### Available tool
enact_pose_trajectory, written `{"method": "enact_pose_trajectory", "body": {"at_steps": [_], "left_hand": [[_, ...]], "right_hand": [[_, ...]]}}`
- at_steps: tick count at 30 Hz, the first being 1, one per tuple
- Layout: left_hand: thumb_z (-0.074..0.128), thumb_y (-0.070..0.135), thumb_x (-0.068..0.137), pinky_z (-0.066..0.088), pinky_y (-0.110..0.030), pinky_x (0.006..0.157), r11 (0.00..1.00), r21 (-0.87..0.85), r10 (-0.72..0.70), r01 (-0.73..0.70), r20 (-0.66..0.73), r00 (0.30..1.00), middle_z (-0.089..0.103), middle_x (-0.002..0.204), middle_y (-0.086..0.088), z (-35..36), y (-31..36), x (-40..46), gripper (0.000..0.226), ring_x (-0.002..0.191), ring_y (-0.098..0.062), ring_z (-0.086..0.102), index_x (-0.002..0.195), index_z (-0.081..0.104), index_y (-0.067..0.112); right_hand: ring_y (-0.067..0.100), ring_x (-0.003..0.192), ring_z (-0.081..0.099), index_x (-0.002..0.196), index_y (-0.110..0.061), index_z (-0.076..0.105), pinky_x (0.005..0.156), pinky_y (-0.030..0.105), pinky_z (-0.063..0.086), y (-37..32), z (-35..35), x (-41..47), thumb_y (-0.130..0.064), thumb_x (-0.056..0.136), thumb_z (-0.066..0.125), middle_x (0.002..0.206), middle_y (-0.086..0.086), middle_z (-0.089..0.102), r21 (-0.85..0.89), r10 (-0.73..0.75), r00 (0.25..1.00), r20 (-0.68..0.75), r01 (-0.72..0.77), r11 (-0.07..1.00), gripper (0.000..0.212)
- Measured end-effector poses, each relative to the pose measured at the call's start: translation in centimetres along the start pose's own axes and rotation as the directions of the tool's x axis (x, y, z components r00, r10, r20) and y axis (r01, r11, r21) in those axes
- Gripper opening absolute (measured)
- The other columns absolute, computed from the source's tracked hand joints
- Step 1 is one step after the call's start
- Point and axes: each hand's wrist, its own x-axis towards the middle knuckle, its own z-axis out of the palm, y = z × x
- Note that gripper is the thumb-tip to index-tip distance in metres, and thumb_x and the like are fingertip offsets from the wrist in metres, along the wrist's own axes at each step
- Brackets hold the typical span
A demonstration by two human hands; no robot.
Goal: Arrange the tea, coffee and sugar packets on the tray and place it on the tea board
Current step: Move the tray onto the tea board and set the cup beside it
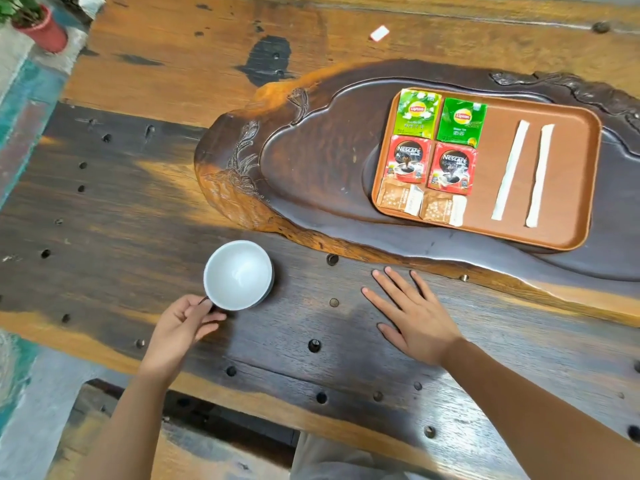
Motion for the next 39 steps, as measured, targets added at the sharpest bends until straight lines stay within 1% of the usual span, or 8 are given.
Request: {"method": "enact_pose_trajectory", "body": {"at_steps": [3,6,9,14,16,18,26,39], "left_hand": [[0.047,0.010,0.094,0.054,-0.012,0.065,0.998,-0.057,0.036,-0.038,-0.034,0.999,0.063,0.080,-0.012,1.0,0.0,0.0,0.016,0.067,-0.002,0.067,0.081,0.056,0.010],[0.044,0.009,0.096,0.054,-0.011,0.063,0.987,-0.146,0.063,-0.067,-0.031,0.998,0.065,0.064,-0.002,1.4,0.9,0.2,0.020,0.058,-0.002,0.064,0.080,0.056,0.011],[0.039,0.007,0.096,0.052,-0.011,0.059,0.968,-0.203,0.161,-0.151,0.036,0.986,0.063,0.052,0.003,1.6,3.9,1.3,0.027,0.052,-0.003,0.060,0.076,0.056,0.014],[0.043,0.010,0.096,0.049,-0.013,0.061,0.936,-0.151,0.346,-0.318,0.229,0.910,0.066,0.057,0.008,3.4,11.5,5.2,0.037,0.056,-0.002,0.058,0.070,0.065,0.025],[0.048,0.018,0.094,0.050,-0.012,0.060,0.942,-0.097,0.337,-0.323,0.306,0.890,0.065,0.055,0.008,4.9,14.2,6.8,0.035,0.056,-0.001,0.058,0.067,0.067,0.029],[0.045,0.013,0.095,0.049,-0.012,0.059,0.946,-0.033,0.310,-0.321,0.366,0.877,0.063,0.054,0.009,6.6,16.3,8.5,0.039,0.057,-0.001,0.058,0.066,0.065,0.029],[0.046,0.017,0.096,0.051,-0.014,0.065,0.910,0.162,0.253,-0.383,0.515,0.819,0.057,0.069,0.000,11.8,19.4,13.2,0.022,0.065,-0.003,0.057,0.078,0.058,0.023],[0.045,0.017,0.096,0.050,-0.011,0.064,0.889,0.228,0.223,-0.397,0.542,0.811,0.055,0.072,0.002,14.4,20.9,14.9,0.022,0.063,0.000,0.057,0.076,0.052,0.024]], "right_hand": [[0.021,0.144,0.007,0.148,-0.026,0.020,0.114,0.047,0.007,0.0,0.1,0.0,-0.047,0.094,0.034,0.156,0.005,0.019,0.004,0.003,1.000,-0.003,-0.003,1.000,0.060],[0.022,0.144,0.007,0.148,-0.026,0.020,0.114,0.047,0.007,0.0,0.1,0.0,-0.046,0.093,0.034,0.155,0.005,0.021,0.012,0.005,1.000,-0.006,-0.005,1.000,0.060],[0.022,0.144,0.007,0.148,-0.027,0.019,0.112,0.049,0.009,0.0,0.3,0.1,-0.046,0.093,0.034,0.156,0.005,0.019,0.023,0.004,1.000,-0.008,-0.003,1.000,0.060],[0.022,0.143,0.007,0.147,-0.028,0.020,0.111,0.049,0.010,0.1,0.1,0.2,-0.046,0.092,0.033,0.155,0.004,0.018,0.029,0.002,1.000,-0.009,-0.002,1.000,0.060],[0.022,0.143,0.007,0.147,-0.028,0.020,0.112,0.049,0.009,0.1,0.2,0.1,-0.047,0.092,0.033,0.155,0.004,0.018,0.034,0.006,1.000,-0.003,-0.006,0.999,0.060],[0.022,0.143,0.007,0.147,-0.029,0.019,0.112,0.049,0.008,0.2,0.2,0.1,-0.047,0.091,0.034,0.156,0.004,0.018,0.039,0.007,1.000,-0.001,-0.007,0.999,0.061],[0.021,0.144,0.006,0.147,-0.030,0.020,0.112,0.049,0.007,0.2,0.4,0.2,-0.048,0.091,0.036,0.156,0.003,0.015,0.045,0.009,1.000,-0.002,-0.009,0.999,0.061],[0.023,0.144,0.014,0.147,-0.029,0.022,0.112,0.050,0.010,0.2,0.1,0.2,-0.047,0.091,0.037,0.155,0.003,0.018,0.068,0.005,1.000,-0.022,-0.003,0.998,0.060]]}}
